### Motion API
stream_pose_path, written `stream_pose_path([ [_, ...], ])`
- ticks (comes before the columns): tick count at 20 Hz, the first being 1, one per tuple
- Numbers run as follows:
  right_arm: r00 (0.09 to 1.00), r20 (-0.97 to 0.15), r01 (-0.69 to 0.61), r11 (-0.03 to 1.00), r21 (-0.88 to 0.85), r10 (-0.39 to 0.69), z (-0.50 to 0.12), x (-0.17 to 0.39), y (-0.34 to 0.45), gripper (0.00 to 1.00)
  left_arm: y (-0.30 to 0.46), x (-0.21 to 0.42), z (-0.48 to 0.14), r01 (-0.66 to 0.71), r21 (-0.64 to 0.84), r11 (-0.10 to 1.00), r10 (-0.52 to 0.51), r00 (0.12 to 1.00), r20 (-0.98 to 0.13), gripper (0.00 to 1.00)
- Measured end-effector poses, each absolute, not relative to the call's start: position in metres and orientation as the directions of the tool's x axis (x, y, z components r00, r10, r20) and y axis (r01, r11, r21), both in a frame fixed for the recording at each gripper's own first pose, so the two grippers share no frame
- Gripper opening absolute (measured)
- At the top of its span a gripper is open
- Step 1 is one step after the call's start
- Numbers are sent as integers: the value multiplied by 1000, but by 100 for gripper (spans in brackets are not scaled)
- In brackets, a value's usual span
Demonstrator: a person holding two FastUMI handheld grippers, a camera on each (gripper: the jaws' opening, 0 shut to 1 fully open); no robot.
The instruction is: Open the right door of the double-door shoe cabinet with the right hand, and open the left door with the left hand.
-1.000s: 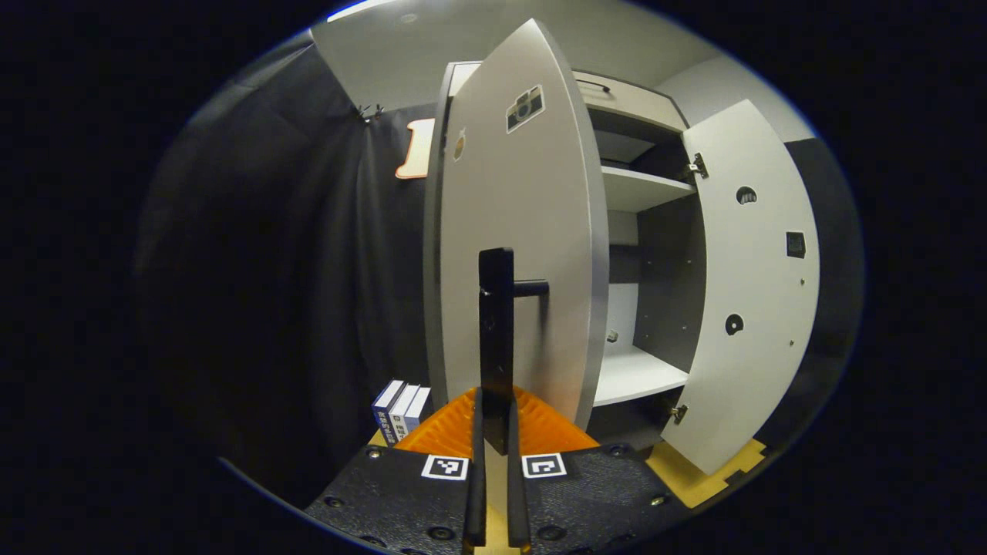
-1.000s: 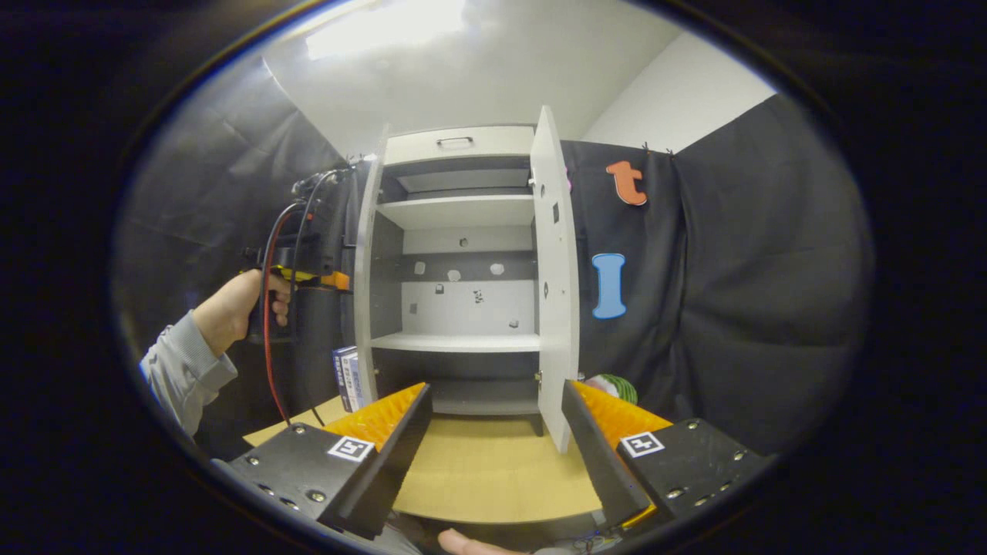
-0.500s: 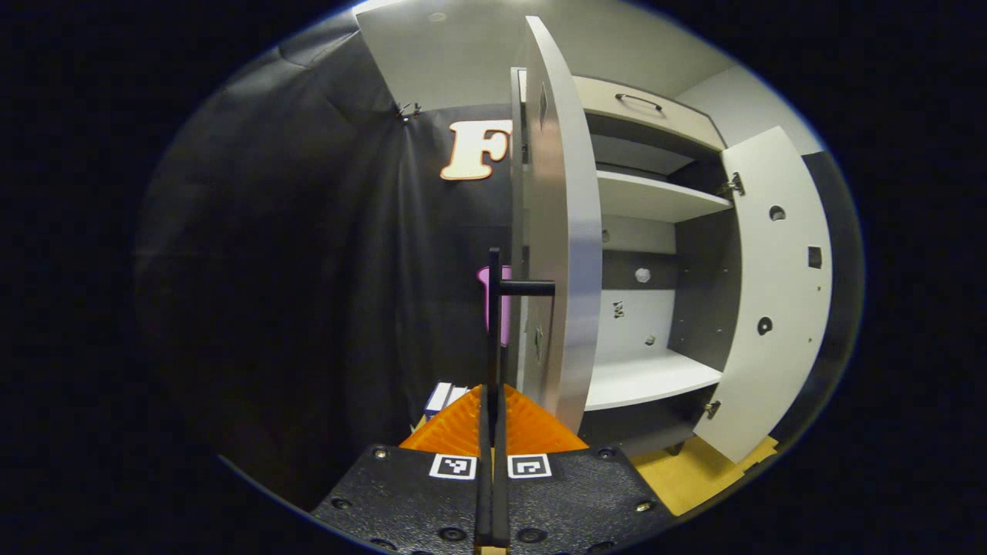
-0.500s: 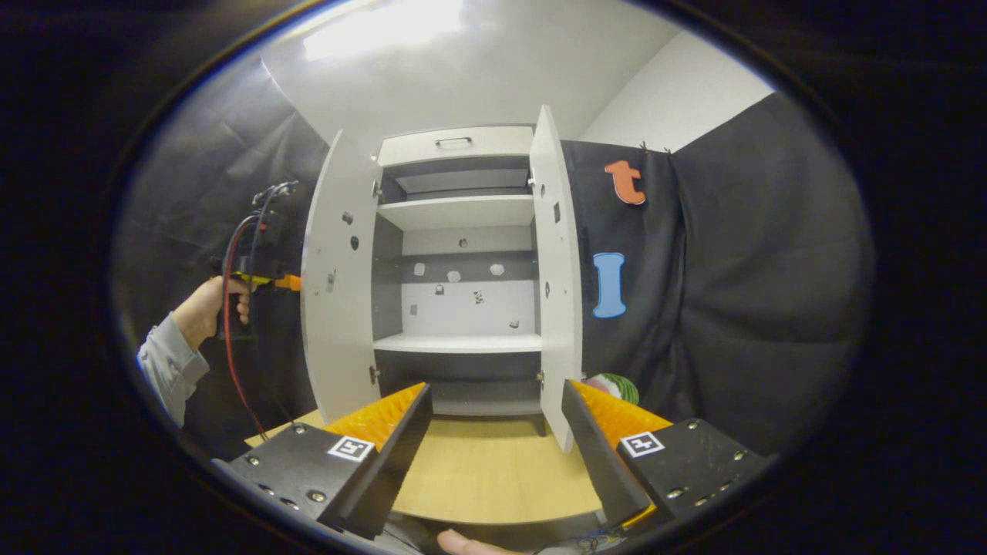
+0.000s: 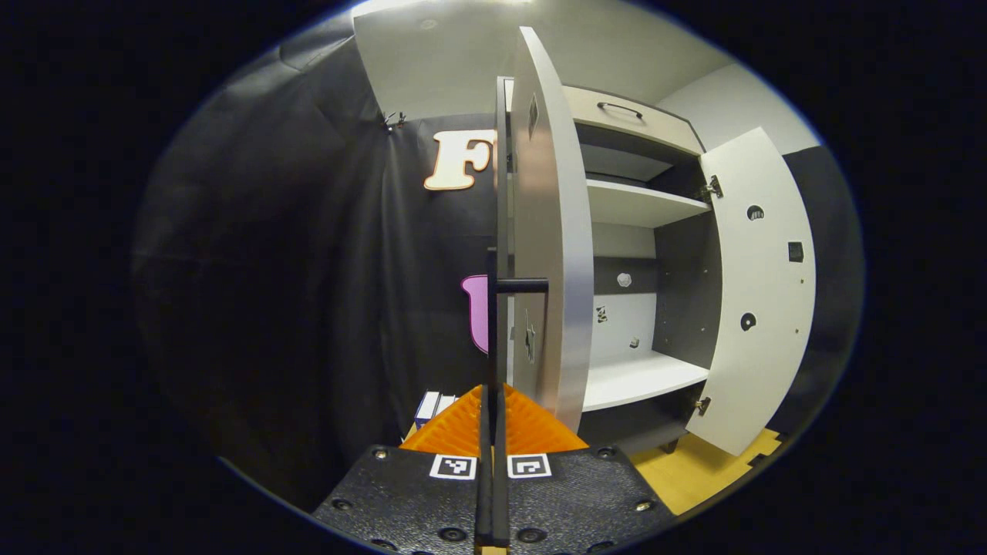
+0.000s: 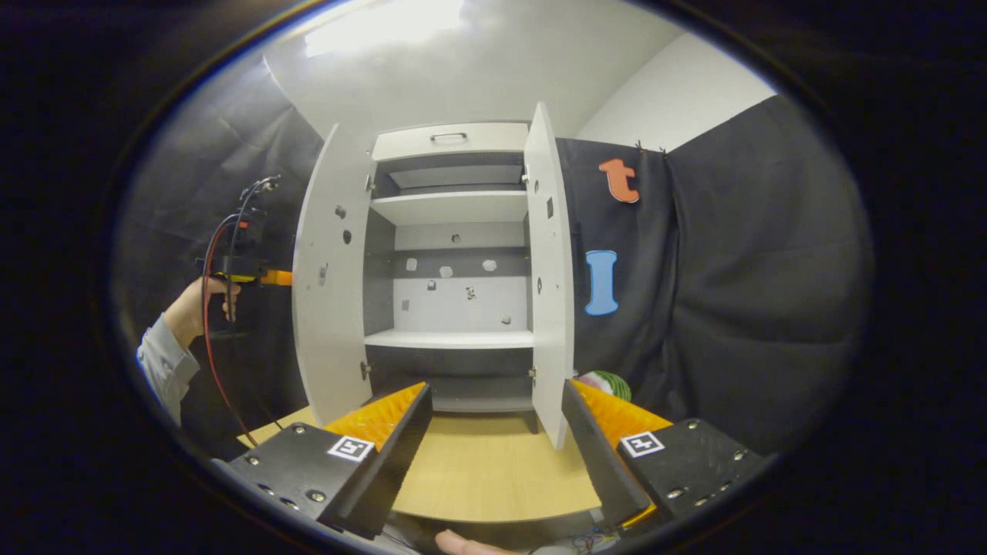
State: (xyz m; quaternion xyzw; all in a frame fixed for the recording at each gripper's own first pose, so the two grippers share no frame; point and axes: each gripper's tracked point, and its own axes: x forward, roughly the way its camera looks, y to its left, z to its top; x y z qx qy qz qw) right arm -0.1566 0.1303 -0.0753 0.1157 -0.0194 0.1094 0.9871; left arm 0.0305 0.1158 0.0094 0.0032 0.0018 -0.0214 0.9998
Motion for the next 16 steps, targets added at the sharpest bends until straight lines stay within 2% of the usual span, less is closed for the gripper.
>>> stream_pose_path([
  [4, 977, 65, -212, 945, 247, 202, -79, -155, 128, 100, 116, 20, 4, 27, 41, 999, -27, 1000, -13, 3],
  [5, 977, 61, -211, 946, 245, 202, -81, -154, 128, 97, 117, 15, 2, 18, 38, 999, -17, 1000, -24, 1],
  [8, 979, 58, -205, 948, 243, 197, -82, -154, 129, 100, 115, -6, -8, 7, 10, 1000, -6, 999, -50, 0],
  [9, 979, 56, -205, 948, 244, 197, -83, -154, 129, 100, 117, -14, -9, -5, 10, 1000, 5, 999, -47, 2],
  [11, 979, 54, -205, 948, 242, 198, -84, -154, 130, 100, 125, -25, -11, -50, 7, 999, 50, 998, -40, 1],
  [12, 980, 52, -201, 950, 239, 195, -84, -154, 130, 100, 124, -36, -13, -62, 2, 998, 62, 997, -38, 7],
  [16, 982, 51, -188, 951, 245, 180, -83, -155, 127, 100, 115, -75, -15, -76, 12, 997, 76, 997, -2, 62],
])
